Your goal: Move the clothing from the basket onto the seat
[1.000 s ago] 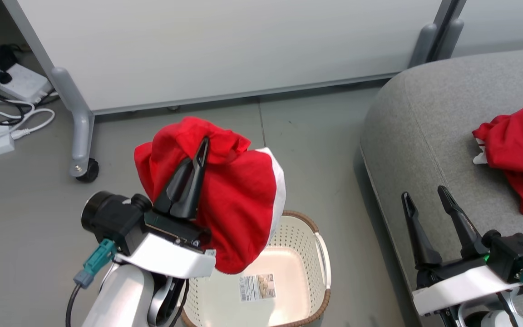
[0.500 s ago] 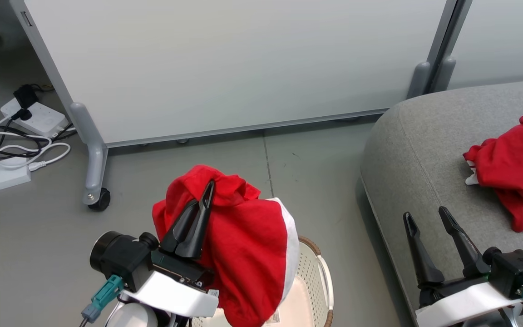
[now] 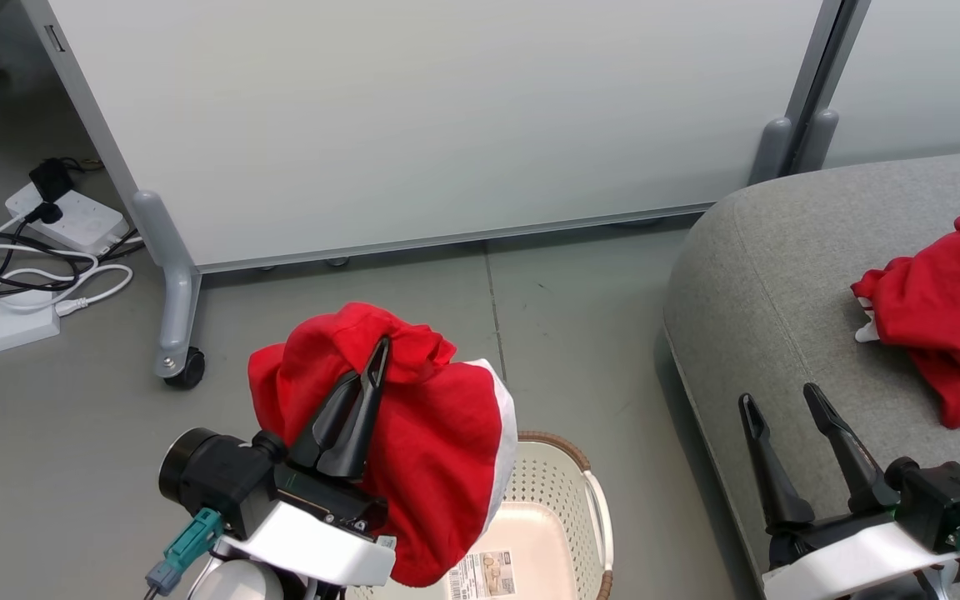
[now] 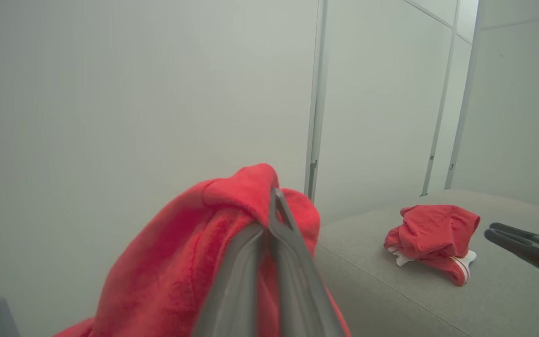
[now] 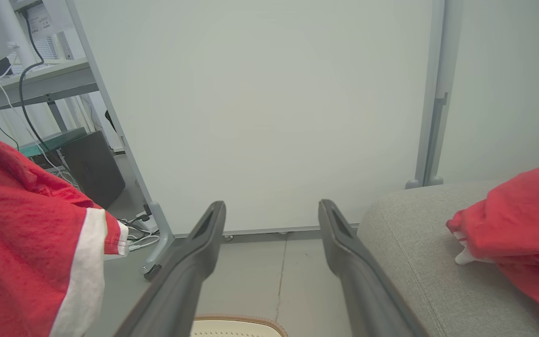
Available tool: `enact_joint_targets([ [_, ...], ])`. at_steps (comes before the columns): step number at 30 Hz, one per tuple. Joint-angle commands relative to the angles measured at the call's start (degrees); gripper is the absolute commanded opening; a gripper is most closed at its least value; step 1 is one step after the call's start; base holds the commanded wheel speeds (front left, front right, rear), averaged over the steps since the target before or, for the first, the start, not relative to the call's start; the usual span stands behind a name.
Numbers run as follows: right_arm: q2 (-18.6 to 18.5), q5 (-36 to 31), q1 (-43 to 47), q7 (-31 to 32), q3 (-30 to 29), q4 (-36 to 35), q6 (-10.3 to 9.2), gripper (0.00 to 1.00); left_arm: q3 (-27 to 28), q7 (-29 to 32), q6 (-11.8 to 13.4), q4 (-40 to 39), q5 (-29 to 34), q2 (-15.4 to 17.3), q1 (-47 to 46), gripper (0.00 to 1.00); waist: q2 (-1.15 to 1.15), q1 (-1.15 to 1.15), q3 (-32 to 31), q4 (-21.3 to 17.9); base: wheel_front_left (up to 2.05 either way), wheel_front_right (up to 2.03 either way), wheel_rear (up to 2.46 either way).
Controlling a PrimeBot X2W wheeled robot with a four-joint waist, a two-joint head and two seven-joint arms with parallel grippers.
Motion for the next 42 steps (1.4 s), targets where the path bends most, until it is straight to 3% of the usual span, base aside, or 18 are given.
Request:
enact_joint_targets([
  [1,-0.3,0.3,0.3,0.0,-0.1,0.0,0.03,1.00,0.0,0.1,0.3,-0.3,0.1,0.3,-0.1,0.00,0.00,0.00,-0.1,0.0,0.00,0.00,0.00],
  [13,-0.2,0.9,-1.5,-0.3,3.5,0.0,0.03,1.00,-0.5,0.1,0.4,0.1,-0.2,0.6,-1.2,0.00,0.00,0.00,-0.2,0.6,0.00,0.00,0.00],
  [19,-0.2,3.2,-6.5,-0.3,15.1,0.4,0.03,1.00,-1.6,0.1,0.0,0.3,0.2,0.6,-2.5,0.00,0.00,0.00,0.3,2.2,0.00,0.00,0.00],
  [26,-0.3,9.3,-14.9,-1.2,31.0,6.8,0.03,1.00,-3.4,-0.1,-0.5,0.5,0.5,0.5,-3.9,0.00,0.00,0.00,1.0,4.7,0.00,0.00,0.00],
  [38,-0.3,14.1,-28.6,-5.0,43.4,23.4,0.04,1.00,-6.3,-0.5,-1.0,0.4,0.1,-0.4,-5.3,0.00,0.00,0.00,2.5,8.8,0.00,0.00,0.00],
  [39,-0.3,14.5,-29.4,-5.4,43.8,24.4,0.03,0.60,-6.5,-0.6,-1.1,0.5,0.0,-0.5,-5.3,0.00,0.00,0.00,2.6,9.0,0.00,0.00,0.00],
  [42,-0.2,15.8,-31.2,-6.2,45.2,26.6,0.04,0.00,-6.9,-0.6,-1.1,0.7,-0.1,-0.6,-5.5,0.00,0.00,0.00,2.7,9.5,0.00,0.00,0.00],
])
